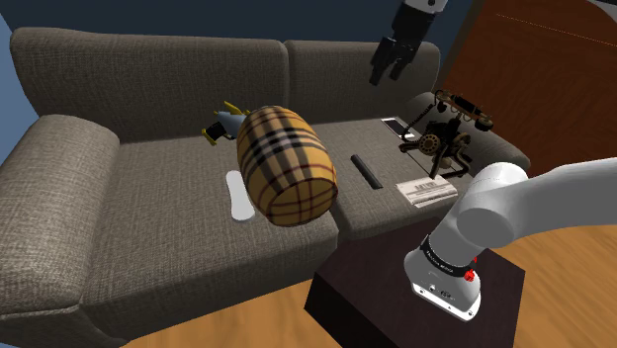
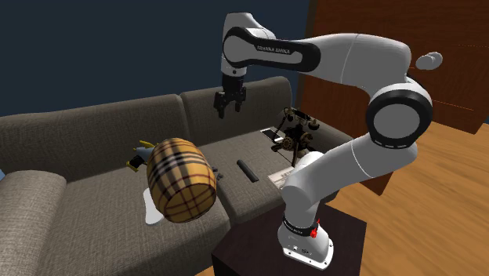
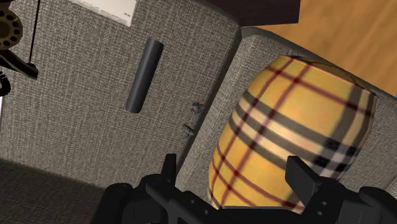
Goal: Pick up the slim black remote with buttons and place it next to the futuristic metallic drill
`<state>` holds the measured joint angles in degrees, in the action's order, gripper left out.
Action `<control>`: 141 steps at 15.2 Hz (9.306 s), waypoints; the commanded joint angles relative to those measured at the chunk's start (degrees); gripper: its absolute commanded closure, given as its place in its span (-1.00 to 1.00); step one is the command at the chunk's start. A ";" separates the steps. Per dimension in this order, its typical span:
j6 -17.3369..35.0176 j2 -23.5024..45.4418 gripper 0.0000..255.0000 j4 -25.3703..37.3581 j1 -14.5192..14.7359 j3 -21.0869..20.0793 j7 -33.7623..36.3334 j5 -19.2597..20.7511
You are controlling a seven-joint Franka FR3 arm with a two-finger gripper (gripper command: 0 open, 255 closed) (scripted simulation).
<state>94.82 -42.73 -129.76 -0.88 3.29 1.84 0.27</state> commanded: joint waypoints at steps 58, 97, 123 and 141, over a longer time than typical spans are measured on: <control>56.65 32.30 1.00 -31.34 -8.47 16.17 -1.38 -2.82; 18.76 9.02 1.00 -16.24 -12.24 10.62 5.88 3.02; 15.79 46.62 1.00 24.72 -3.09 2.06 18.37 -5.29; 18.57 62.73 1.00 38.25 -1.39 0.46 21.31 -6.26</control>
<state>112.79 19.85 -91.01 -2.27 3.77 23.24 -5.95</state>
